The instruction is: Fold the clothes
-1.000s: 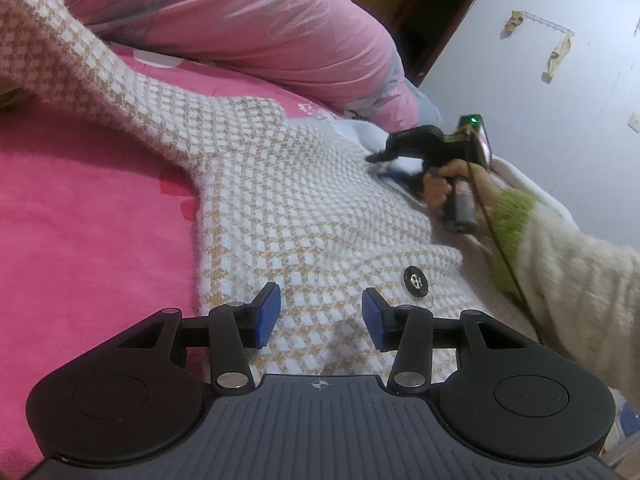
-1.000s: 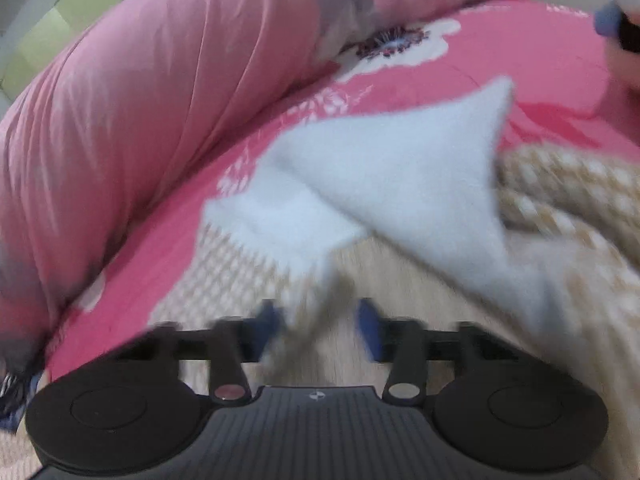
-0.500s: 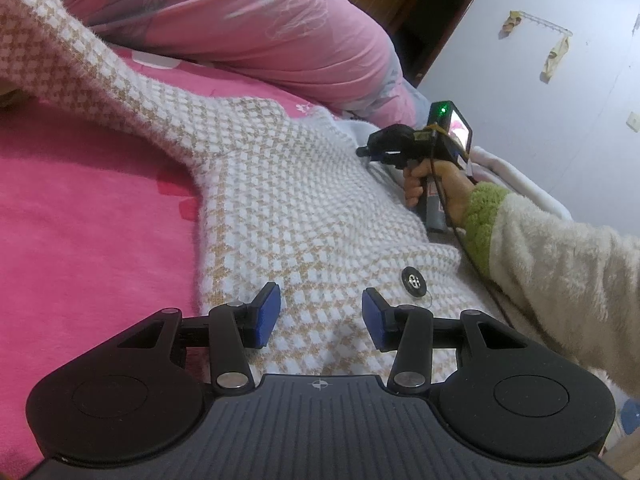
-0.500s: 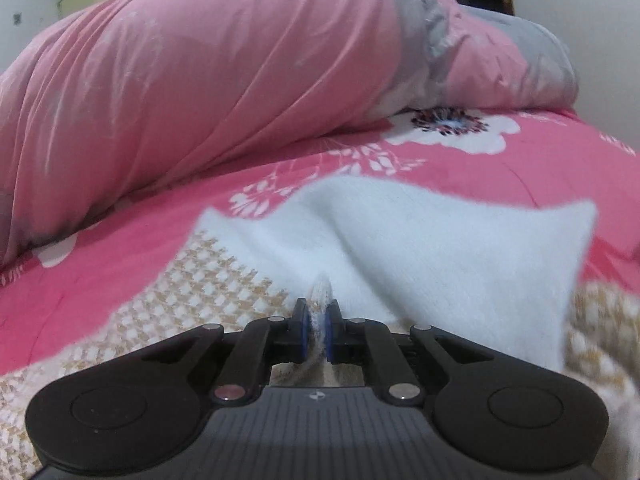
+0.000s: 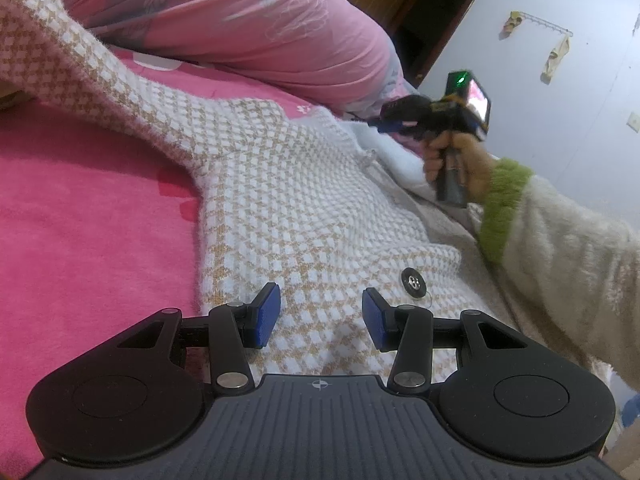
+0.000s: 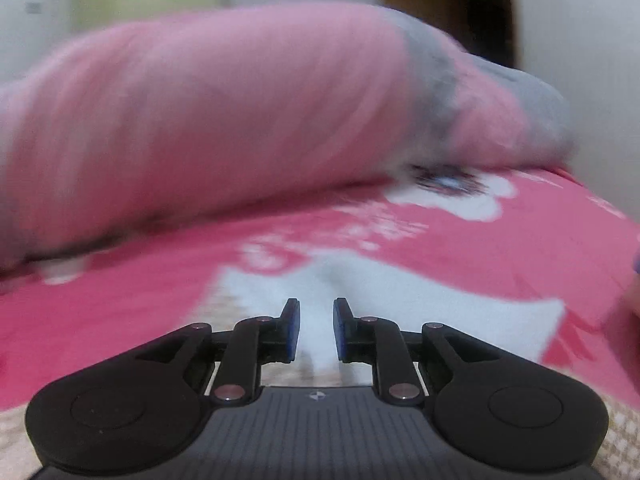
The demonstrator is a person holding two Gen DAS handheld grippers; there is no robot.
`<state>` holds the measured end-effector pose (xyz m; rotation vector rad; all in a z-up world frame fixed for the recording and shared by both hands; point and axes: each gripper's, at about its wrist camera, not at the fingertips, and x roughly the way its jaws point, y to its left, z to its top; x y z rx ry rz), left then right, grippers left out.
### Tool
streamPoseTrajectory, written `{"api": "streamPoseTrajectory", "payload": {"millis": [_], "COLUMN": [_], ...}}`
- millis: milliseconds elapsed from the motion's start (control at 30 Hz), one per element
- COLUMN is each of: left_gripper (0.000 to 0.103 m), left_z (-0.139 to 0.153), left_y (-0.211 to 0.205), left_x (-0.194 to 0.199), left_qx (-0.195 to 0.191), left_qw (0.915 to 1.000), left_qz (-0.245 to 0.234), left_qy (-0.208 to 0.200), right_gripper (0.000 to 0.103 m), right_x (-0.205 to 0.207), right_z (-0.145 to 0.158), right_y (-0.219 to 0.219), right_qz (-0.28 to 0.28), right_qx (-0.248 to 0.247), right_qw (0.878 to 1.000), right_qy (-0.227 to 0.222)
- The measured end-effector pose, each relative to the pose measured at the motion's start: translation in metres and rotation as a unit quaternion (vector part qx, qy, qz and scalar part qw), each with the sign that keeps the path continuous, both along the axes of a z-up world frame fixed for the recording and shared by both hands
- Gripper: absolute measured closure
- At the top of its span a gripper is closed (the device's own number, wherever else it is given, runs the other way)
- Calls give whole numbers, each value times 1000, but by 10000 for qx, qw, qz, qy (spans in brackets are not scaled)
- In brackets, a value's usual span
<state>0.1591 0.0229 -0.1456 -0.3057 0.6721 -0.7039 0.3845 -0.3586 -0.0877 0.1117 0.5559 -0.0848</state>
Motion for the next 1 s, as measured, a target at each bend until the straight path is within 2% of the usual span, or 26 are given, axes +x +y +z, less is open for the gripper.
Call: {"api": "streamPoseTrajectory", "payload": {"millis": [100,200,267,333,567,633,700,767,867,1000], "left_gripper": [58,58,58,58,58,58,58,58,58,58], "left_z": [0,0,0,-1,-4,-5,-5,-4,-2,-1], "left_y": [1,4,6,6,6,6,6,5,3,2], "left_x": [-1,-1,-1,0,2,1,1,1,-1,-1], "left_qx": [-10,-54,-91,-108,-213,-243,-256,-240,-167,-130], "left_qw": [10000,9999,9999,9999,9997,9996,9995,9996,9998,9998], "left_qz": [34,100,135,132,115,118,121,123,133,138], "left_qy": [-5,2,10,29,84,104,114,111,64,46], "right_gripper": [86,88,90,92,94,94,93,92,92,92], "right_x": [19,61,83,100,116,113,96,62,20,-34], "right_z": [-11,-39,-50,-55,-57,-46,-21,12,7,-6], "right_y": [26,39,43,43,48,50,42,31,38,51], "right_qz": [715,812,723,635,677,551,530,701,1151,1764], "right_qx": [-52,-227,-428,-379,-653,-608,-473,-546,-816,-1185], "right_qw": [9964,9922,9927,9939,9927,9935,9944,9945,9874,9722], "right_qy": [457,920,869,822,760,788,776,560,717,985]}}
